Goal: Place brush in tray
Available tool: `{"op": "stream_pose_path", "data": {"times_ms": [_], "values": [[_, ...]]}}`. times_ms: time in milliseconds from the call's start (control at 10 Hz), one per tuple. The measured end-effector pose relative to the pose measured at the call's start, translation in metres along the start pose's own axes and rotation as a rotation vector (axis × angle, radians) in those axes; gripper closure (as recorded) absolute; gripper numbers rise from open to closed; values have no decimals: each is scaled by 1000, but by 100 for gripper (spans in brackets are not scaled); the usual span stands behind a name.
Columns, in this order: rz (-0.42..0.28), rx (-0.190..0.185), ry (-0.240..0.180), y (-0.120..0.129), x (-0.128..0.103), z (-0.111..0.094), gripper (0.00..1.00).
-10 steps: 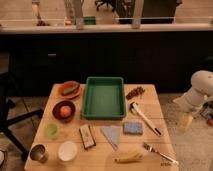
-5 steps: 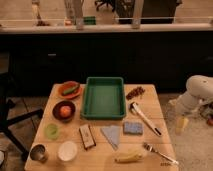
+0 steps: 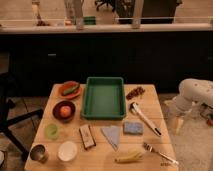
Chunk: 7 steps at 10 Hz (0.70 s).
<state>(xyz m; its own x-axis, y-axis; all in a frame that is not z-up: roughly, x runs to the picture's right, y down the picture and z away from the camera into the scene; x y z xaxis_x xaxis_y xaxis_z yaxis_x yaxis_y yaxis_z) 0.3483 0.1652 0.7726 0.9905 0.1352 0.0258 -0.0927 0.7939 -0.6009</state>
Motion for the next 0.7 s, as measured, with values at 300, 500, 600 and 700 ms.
{"op": "stream_pose_path", "data": {"times_ms": [300,500,600,700], "values": [[3,0,0,0,0,0,0],[1,0,0,0,-1,0,0],[1,-1,1,0,-2,1,0],[6,3,7,0,-2,2,0]]}}
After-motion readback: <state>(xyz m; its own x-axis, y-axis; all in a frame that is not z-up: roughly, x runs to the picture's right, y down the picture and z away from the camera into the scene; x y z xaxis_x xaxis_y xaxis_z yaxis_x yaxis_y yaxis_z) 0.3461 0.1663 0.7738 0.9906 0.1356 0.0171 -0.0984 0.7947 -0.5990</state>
